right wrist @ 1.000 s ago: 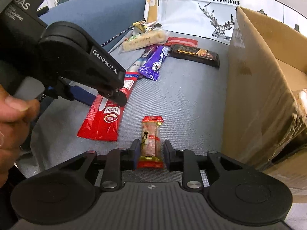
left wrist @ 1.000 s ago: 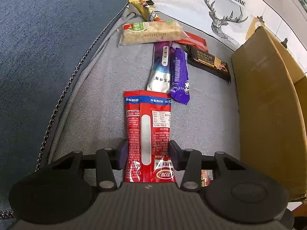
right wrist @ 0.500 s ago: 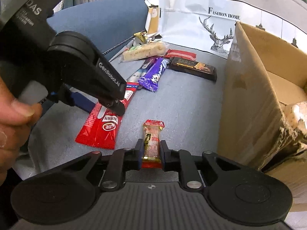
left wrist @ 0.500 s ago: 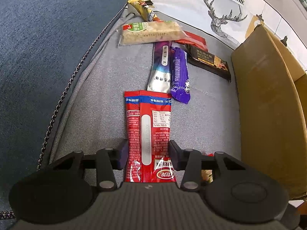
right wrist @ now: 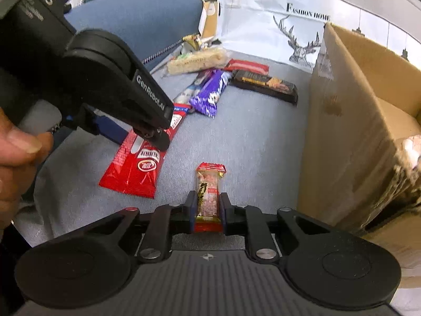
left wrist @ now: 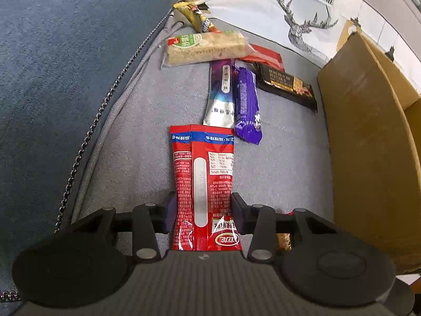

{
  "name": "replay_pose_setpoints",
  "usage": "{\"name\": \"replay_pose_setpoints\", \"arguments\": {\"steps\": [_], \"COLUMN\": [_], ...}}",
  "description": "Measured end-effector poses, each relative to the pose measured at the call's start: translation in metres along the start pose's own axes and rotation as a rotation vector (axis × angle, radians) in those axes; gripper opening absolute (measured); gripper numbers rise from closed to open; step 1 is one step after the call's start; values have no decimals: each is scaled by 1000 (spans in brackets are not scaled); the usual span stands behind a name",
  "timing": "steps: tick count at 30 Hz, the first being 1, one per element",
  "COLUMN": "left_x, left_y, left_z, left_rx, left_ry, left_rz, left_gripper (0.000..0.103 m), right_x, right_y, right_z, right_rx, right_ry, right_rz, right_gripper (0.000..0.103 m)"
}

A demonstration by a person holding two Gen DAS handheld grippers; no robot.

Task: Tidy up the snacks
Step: 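Hold the red wafer pack and sausage stick above the table, then carry the wafer pack and sausage stick over the cardboard box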

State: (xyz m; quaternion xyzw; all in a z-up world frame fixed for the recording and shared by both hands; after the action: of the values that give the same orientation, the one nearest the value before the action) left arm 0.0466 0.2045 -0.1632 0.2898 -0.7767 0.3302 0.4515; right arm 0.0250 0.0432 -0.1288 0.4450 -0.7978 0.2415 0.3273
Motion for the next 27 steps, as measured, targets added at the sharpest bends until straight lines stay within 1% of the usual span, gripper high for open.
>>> {"name": "replay_pose_setpoints", "arguments": {"steps": [4,8,11,18,27], "left_x": [5,15,21,27,49], "left_y": [2,1,-5,-12,-10], "left_z": [-4,-11,-13,-14,-29], "left_rx": [27,62,62,71,107], "left_ry": [-24,-54,-68,-86,-205], "left_rz": [16,69,111,154,184], "left_gripper": [47,47,47,47,47], "right_x": [7,20,29,41,51], "right_y": [-2,-5,-9,-19,-24], "right_z": [-5,-13,-18,-26,-32], "right_rx": [-2,-1,-15,-50,-62], "right_ry": [-38,-98,-137,-192,-235], "right_rz": [13,30,37,42,28], "right_gripper": [17,17,17,17,17]}}
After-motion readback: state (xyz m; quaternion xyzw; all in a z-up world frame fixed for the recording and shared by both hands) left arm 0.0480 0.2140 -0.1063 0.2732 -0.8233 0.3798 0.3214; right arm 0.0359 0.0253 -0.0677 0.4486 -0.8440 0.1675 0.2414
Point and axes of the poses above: each gripper's, at about its wrist camera, not at the fingertips, and x roughly against the way its jaws point, y to its left, z to its underside, the point moved 8 cm from there along -x, roughly the way its jaws point, and after that the axes turned 14 degrees about x, right-handed, at the moved point
